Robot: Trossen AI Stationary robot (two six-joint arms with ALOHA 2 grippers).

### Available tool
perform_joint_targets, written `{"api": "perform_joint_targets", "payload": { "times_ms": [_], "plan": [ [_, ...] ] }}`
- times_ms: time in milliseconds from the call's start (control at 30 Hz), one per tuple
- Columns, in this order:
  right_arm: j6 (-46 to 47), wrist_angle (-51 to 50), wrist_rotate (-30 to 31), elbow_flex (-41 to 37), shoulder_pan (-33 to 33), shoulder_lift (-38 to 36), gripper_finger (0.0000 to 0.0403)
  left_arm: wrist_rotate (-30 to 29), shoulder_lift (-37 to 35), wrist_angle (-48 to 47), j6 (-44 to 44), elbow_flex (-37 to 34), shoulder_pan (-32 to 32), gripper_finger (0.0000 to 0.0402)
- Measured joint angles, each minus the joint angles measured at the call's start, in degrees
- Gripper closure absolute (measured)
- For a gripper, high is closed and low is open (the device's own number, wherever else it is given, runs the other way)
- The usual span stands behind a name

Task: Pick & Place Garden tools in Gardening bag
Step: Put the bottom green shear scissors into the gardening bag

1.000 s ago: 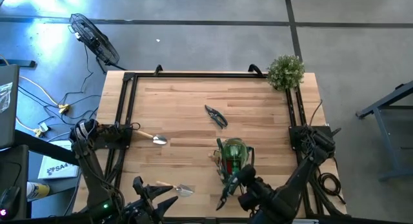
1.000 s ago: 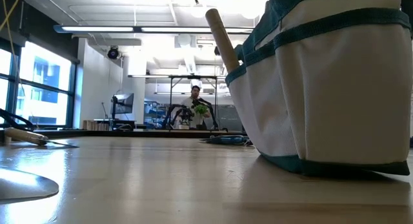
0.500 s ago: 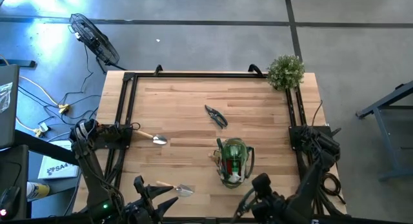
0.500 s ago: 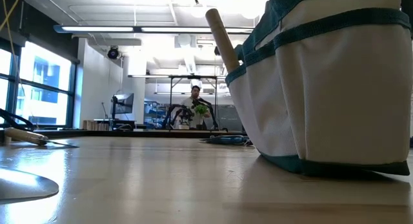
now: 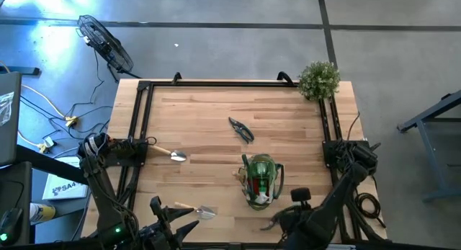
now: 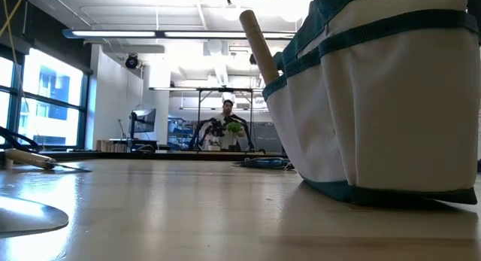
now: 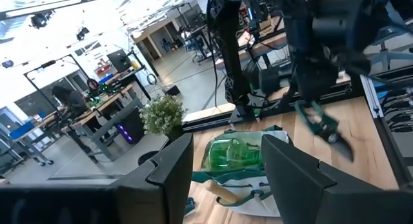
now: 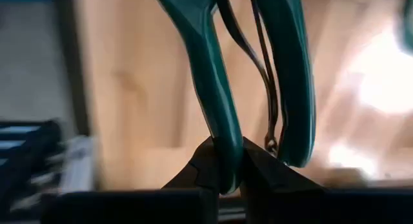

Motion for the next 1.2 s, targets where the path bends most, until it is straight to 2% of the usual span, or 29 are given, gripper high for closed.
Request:
{"api": "perform_joint_targets", "payload": {
  "times_ms": [133,367,600,833,967,1200],
  "plan": [
    [6.75,0.0,-10.21,2.18,-0.85,-1.64,0.038,0.51,0.0,-0.26,0.02,0.0,0.0,0.0226],
    [23.86,-0.06,-23.13,2.6,-5.47,-4.17,0.038,-1.52,0.0,-0.33,0.44,0.0,-0.01,0.0227],
    [33.53,2.38,-35.71,2.6,-9.53,-4.15,0.038,-2.27,-2.19,-0.59,7.14,0.01,-0.13,0.0227],
    [43.44,17.19,-40.14,2.61,-11.94,-4.15,0.038,-2.2,-9.63,-13.09,7.1,0.02,-0.57,0.0227],
    [50.23,22.11,-41.57,2.6,-12.59,-4.15,0.038,-0.82,-15.82,-21.71,0.03,0.04,-0.45,0.0227],
    [55.69,22.07,-41.79,5.06,-15.06,-4.06,0.038,13.62,-24.67,-38.82,-17.87,0.04,-0.37,0.0227]
  ]
}}
